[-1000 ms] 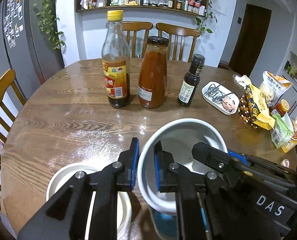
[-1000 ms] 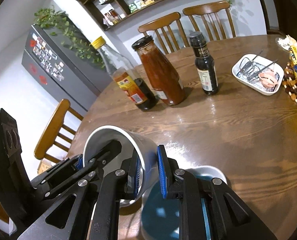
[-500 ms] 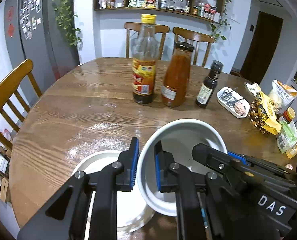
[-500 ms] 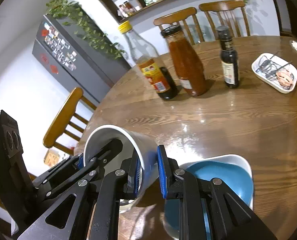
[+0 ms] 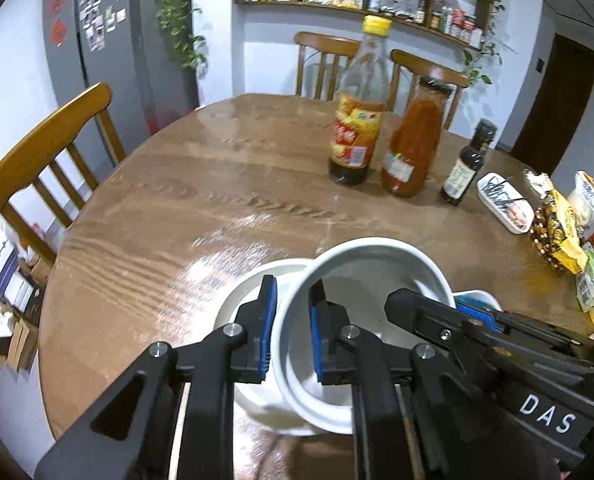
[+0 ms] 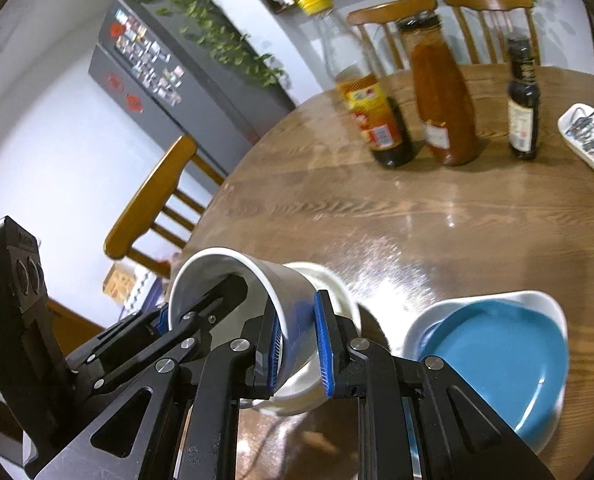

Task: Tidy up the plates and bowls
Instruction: 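Carry the held ramekin over the nested white bowls with the left gripper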

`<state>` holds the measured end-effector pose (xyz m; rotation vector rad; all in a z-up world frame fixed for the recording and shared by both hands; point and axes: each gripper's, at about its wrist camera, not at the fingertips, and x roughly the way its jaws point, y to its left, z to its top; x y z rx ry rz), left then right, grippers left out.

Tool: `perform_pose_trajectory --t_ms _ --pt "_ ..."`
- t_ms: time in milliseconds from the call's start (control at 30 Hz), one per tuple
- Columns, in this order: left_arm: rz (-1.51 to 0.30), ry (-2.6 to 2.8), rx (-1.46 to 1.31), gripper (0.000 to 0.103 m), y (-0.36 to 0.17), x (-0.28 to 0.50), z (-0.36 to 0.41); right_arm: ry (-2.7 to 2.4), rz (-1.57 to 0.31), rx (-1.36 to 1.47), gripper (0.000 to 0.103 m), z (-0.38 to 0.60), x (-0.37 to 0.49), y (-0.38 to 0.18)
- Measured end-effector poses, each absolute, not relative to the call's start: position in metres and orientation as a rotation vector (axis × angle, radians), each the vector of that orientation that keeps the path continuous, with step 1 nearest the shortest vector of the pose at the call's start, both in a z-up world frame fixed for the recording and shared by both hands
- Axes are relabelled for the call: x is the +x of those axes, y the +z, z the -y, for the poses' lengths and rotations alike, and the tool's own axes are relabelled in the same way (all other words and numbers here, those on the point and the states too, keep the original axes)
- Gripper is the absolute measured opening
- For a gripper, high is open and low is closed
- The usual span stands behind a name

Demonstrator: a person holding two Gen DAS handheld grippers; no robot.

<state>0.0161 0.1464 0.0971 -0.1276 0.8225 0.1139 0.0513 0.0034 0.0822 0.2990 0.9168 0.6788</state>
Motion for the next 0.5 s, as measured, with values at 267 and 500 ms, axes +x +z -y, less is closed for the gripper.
perform_pose_trajectory --t_ms 267,500 --pt "-0.888 0.158 -0.158 0.013 0.079 0.011 -0.163 0.733 -0.994 0.275 0.02 -0.026 0.049 0.062" --pt "-0.909 0.155 -0.158 0.013 0.071 0.014 -0.165 0.738 -1.025 0.268 0.02 -0.033 0.049 0.053"
